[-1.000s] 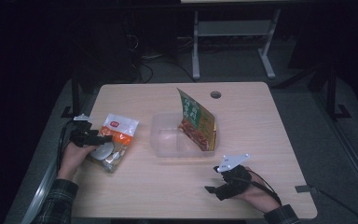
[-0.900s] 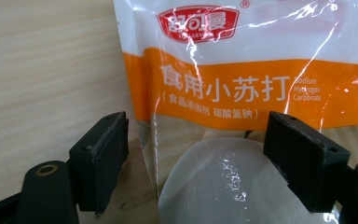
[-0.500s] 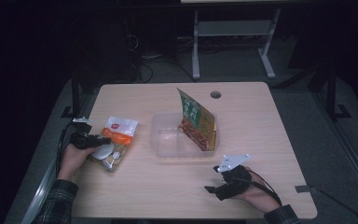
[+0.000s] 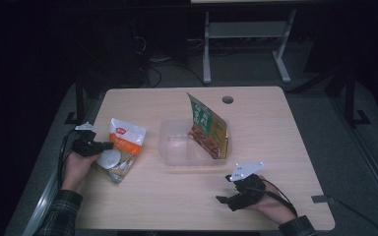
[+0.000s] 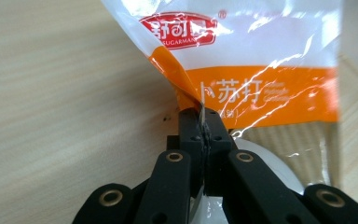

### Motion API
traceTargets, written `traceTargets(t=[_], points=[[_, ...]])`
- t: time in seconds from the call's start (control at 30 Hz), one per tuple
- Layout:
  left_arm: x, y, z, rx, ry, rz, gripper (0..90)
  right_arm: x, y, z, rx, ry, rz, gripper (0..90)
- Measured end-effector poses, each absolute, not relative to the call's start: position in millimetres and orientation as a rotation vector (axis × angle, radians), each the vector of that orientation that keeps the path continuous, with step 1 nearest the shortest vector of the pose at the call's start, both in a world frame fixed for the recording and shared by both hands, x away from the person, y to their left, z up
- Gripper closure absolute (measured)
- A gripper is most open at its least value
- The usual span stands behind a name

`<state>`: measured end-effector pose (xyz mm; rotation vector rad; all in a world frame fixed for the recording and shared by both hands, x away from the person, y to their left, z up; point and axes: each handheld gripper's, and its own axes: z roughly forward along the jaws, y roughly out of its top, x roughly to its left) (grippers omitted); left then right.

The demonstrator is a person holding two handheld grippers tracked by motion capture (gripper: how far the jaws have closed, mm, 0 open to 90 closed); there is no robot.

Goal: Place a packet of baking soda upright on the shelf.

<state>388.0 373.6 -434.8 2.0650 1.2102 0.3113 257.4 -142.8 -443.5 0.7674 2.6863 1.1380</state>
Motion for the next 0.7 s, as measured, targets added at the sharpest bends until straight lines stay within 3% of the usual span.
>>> traceTargets(t=[0.43, 0.7], points=[[354.0, 366.4, -394.5, 1.938, 1.021, 0.319, 89.7, 257.1, -142.7, -443.2, 0.761, 2.684, 1.15, 23.4], [341.8, 349.3, -374.3, 1.955, 0.933, 0.35, 89.8, 257.6, -142.5, -443.3, 0.763, 2.678, 1.154, 23.4]])
